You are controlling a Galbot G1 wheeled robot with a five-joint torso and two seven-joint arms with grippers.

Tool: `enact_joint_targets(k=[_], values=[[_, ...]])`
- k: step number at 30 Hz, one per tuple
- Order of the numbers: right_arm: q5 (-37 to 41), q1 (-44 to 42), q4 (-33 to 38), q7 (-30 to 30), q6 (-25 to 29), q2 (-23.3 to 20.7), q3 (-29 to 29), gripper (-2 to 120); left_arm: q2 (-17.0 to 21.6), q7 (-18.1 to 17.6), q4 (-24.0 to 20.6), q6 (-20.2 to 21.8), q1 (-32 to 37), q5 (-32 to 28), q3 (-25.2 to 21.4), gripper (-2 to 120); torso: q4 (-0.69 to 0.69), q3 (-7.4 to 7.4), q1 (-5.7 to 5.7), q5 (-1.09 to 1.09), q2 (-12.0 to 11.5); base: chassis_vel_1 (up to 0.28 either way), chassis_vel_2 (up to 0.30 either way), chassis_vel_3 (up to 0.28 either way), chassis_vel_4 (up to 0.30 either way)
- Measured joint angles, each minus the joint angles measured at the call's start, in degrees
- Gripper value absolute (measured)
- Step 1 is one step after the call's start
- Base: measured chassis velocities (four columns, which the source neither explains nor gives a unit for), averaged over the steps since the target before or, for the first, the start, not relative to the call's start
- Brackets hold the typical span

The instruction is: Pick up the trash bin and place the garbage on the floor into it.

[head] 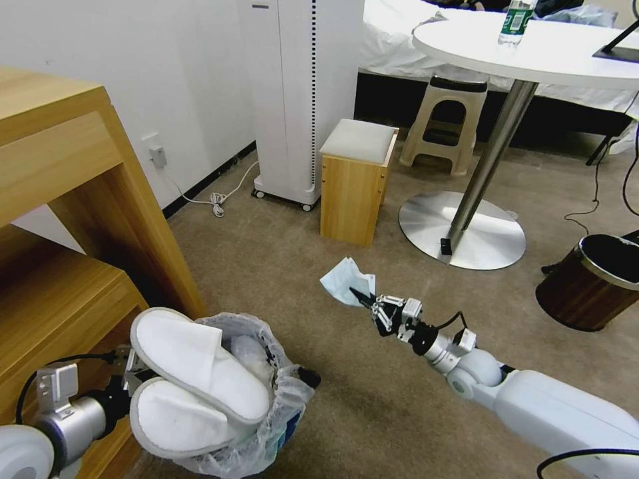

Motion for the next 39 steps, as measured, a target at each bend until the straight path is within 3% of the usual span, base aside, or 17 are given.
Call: enact_joint_targets(k=[10,15,39], values=[[0.47,3.21,12.87,2.85,-2.18,-3.98,-1.11,0,-0.68,0.11,0.99,0.0,-0.75,1.69,1.82,0,0.0,-0.01,0.0,-0.01,0.0,0.0,0.0,0.0,0.0],[0.76,5.61,15.83,3.85,-2.95,-4.0,-3.73,0,-0.78,0.21,1.01,0.0,-0.97,1.86,2.08,0,0.0,-0.01,0.0,-0.01,0.0,0.0,0.0,0.0,0.0],[1.19,20.25,16.67,7.35,-4.57,7.56,-21.86,0,-1.44,0.29,1.6,-0.02,-2.54,1.55,2.35,0,-0.01,0.0,0.0,-0.01,0.0,0.0,0.0,0.0,0.0]])
